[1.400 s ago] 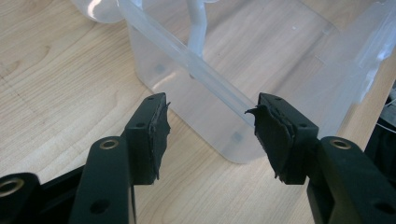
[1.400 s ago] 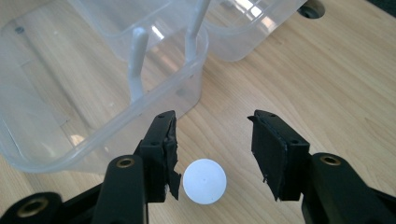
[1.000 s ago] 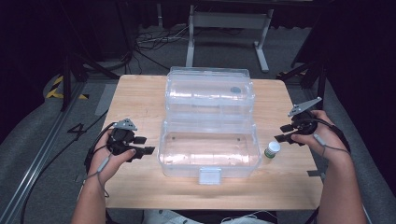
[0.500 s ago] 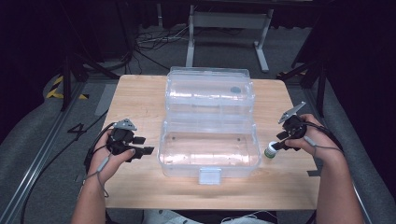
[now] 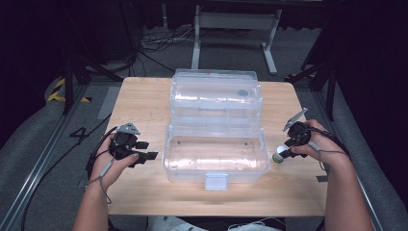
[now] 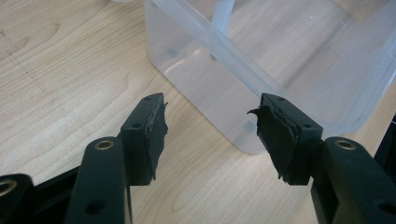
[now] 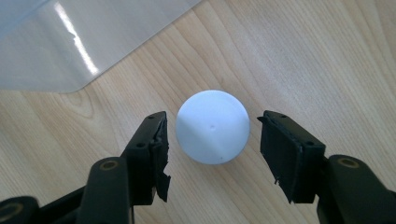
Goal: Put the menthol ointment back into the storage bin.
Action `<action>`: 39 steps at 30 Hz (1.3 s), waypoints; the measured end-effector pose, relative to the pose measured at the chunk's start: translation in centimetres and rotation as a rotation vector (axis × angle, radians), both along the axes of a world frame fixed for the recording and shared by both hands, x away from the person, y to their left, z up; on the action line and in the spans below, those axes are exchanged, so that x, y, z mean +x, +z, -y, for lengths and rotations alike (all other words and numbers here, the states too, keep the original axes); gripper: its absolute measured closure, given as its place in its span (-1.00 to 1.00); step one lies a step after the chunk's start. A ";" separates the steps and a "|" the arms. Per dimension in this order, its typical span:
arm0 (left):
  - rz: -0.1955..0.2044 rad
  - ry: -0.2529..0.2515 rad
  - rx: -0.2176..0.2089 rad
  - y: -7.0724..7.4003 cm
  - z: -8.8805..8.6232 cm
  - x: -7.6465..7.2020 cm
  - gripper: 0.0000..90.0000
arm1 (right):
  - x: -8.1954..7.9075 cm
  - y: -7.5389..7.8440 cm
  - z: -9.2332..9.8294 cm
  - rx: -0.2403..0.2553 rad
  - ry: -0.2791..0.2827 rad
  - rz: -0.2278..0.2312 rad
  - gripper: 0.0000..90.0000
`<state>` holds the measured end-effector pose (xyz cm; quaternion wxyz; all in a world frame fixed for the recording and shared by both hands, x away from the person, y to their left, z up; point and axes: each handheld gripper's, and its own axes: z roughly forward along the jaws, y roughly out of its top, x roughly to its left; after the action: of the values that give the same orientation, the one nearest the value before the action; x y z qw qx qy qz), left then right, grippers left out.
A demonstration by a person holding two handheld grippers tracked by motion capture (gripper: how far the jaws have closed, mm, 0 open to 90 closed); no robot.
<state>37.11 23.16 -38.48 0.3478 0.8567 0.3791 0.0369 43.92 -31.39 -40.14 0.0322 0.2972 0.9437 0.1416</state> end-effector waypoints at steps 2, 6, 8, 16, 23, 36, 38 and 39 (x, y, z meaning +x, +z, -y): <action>-0.003 0.000 0.000 0.0 0.0 0.0 -0.05 | 0.0 -0.1 0.0 -0.007 0.001 -0.003 -0.07; -0.003 -0.001 0.001 -0.1 0.0 0.0 -0.06 | 0.3 -0.7 -0.3 -0.022 0.012 -0.020 -0.07; -0.001 0.002 -0.001 -0.1 0.0 0.0 -0.06 | 0.3 -0.9 -0.5 -0.030 0.020 -0.025 -0.07; -0.006 0.003 -0.001 -0.2 0.0 0.1 -0.06 | 0.6 -1.7 -1.0 -0.049 0.033 -0.051 -0.06; -0.008 0.002 0.004 -0.3 0.0 0.1 -0.06 | 0.8 -2.3 -1.2 -0.069 0.038 -0.067 -0.02; -0.015 0.004 0.007 -0.5 -0.1 0.2 -0.08 | 0.8 -2.4 -1.4 -0.094 0.058 -0.053 0.10; -0.015 0.004 0.006 -0.4 -0.1 0.2 -0.07 | 0.8 -2.4 -1.4 -0.096 0.064 -0.049 0.10; -0.015 0.004 0.006 -0.4 -0.1 0.2 -0.08 | 0.8 -2.3 -1.4 -0.095 0.066 -0.047 0.11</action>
<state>37.28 23.29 -38.92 0.3423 0.8573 0.3831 0.0322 44.76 -29.98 -42.49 0.0193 0.2675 0.9591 0.0905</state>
